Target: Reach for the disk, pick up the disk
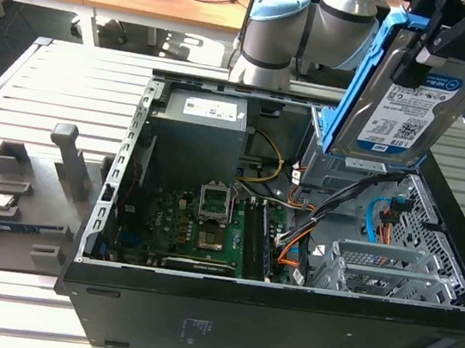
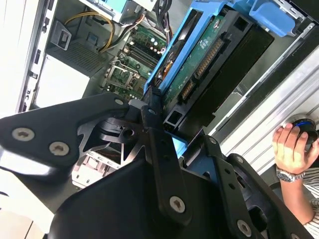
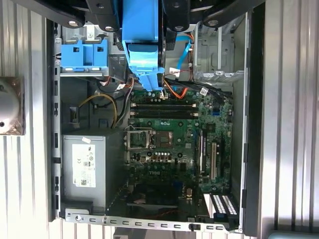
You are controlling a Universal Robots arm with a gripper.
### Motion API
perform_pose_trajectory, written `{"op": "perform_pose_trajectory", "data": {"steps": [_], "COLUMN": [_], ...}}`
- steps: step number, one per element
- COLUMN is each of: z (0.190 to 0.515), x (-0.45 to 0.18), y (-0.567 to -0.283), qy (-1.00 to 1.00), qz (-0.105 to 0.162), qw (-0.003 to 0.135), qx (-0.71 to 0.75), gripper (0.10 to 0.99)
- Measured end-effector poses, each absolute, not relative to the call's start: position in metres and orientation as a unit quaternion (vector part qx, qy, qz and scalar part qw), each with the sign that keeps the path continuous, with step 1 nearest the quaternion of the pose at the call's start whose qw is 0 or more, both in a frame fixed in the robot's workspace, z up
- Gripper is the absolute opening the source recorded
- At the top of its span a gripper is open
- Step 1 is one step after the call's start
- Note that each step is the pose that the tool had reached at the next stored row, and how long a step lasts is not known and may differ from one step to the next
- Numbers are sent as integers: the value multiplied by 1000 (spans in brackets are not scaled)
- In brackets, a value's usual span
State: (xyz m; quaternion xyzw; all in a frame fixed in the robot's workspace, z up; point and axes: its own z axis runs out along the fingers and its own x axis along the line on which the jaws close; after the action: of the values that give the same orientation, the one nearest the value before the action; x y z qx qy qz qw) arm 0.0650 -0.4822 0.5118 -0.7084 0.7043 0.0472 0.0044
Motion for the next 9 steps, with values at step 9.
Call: {"op": "perform_pose_trajectory", "data": {"steps": [9], "z": [512], "x": [65], "y": [-490], "qy": [704], "qz": [47], "qw": [4], "qx": [-708], "gripper": [369]}}
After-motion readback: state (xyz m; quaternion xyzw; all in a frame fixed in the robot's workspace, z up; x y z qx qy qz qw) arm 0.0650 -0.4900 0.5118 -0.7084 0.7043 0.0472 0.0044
